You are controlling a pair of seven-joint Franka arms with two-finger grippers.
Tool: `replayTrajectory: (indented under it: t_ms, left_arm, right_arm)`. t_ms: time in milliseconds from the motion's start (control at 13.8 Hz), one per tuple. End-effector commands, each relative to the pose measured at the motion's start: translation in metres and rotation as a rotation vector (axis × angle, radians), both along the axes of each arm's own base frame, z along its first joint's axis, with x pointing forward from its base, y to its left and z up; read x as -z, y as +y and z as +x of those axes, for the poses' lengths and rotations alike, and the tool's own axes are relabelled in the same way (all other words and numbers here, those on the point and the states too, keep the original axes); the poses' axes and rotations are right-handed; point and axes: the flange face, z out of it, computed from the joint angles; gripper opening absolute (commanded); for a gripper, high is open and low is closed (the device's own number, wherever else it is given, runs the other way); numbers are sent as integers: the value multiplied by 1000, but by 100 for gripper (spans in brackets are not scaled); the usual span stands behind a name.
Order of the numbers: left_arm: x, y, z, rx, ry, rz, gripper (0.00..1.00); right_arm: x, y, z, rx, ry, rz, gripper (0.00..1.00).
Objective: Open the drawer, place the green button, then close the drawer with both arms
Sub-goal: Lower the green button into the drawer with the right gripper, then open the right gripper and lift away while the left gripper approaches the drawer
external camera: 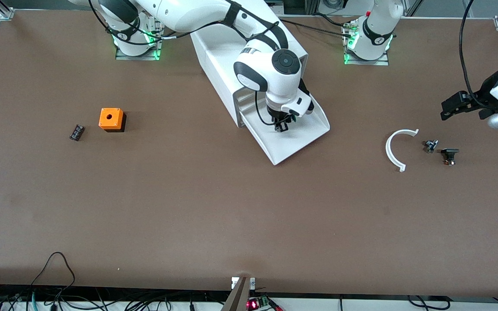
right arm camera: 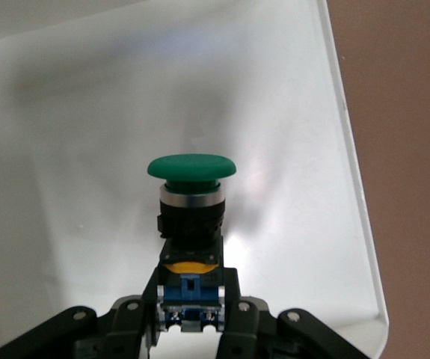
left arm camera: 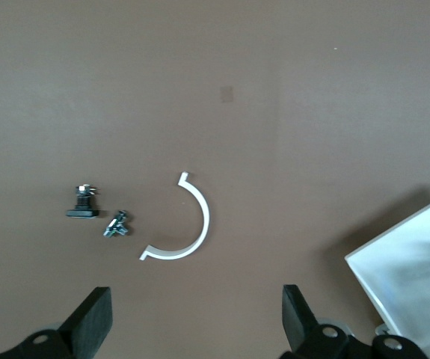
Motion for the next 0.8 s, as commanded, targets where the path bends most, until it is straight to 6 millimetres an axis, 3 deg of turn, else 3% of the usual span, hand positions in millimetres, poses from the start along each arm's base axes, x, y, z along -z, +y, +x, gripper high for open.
replayTrajectory:
  t_ms: [0,361,434,506,578,723]
  left_arm:
    - [5,-3,2,-2,12,-36,100]
    - [6,-5,3,0,16,-36,100]
    - [6,-4,3,-2,16,-36,100]
    - [6,-4,3,-2,14,-36,100]
    - [6,-4,3,-2,13,-36,100]
    - [8,-5,5,1,13,-37,100]
  right_arm:
    - [6,7,-5,-29,-8,-24,25]
    - [30,6,-5,-14,9,-38,33]
    - [33,6,-5,-1,11,-40,44]
    - [31,6,-6,27,12,-43,86]
    - [27,6,-5,46,7,-42,100]
    - [18,6,-3,103,3,-25,100]
